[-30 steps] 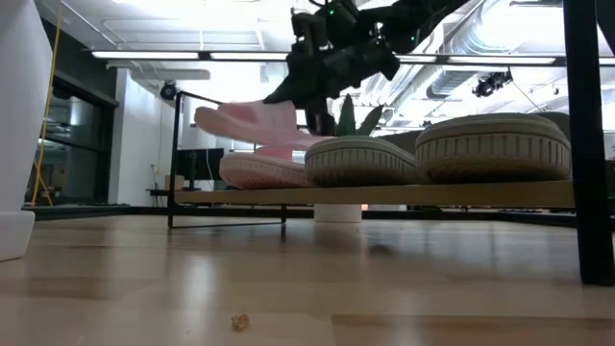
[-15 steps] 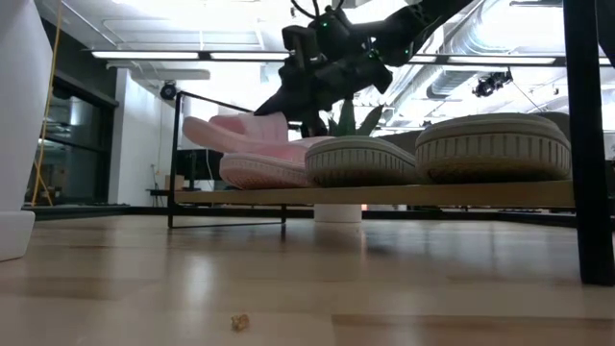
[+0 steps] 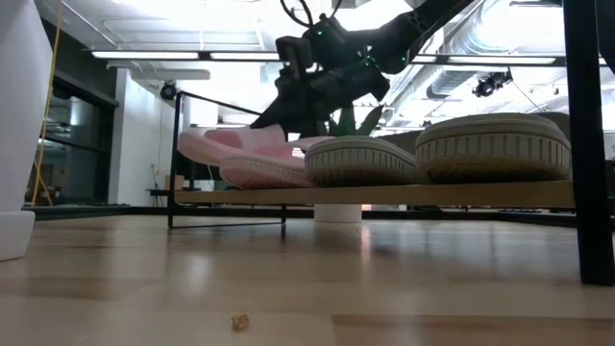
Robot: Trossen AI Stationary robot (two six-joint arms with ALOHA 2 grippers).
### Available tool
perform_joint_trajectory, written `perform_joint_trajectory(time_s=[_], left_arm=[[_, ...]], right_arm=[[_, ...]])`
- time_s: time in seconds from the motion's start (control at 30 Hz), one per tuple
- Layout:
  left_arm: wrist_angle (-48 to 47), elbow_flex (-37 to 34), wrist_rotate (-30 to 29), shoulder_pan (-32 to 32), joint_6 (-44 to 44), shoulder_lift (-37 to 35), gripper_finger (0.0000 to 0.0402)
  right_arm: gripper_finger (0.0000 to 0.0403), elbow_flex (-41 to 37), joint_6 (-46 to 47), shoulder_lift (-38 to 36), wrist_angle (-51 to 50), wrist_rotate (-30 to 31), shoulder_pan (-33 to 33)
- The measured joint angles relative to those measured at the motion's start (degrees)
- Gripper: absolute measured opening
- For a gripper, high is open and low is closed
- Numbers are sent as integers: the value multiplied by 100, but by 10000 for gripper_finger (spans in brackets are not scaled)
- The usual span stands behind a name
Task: Pick and place slides into the shelf
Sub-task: Put the pink slide on the shelf
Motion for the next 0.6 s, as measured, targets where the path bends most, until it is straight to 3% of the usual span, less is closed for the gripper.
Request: perform_joint_trajectory(time_s=[0.6], left_arm=[[-7,0,2,1,16,0,101]], right_arm=[[5,0,-15,25,-28,-57,-2]])
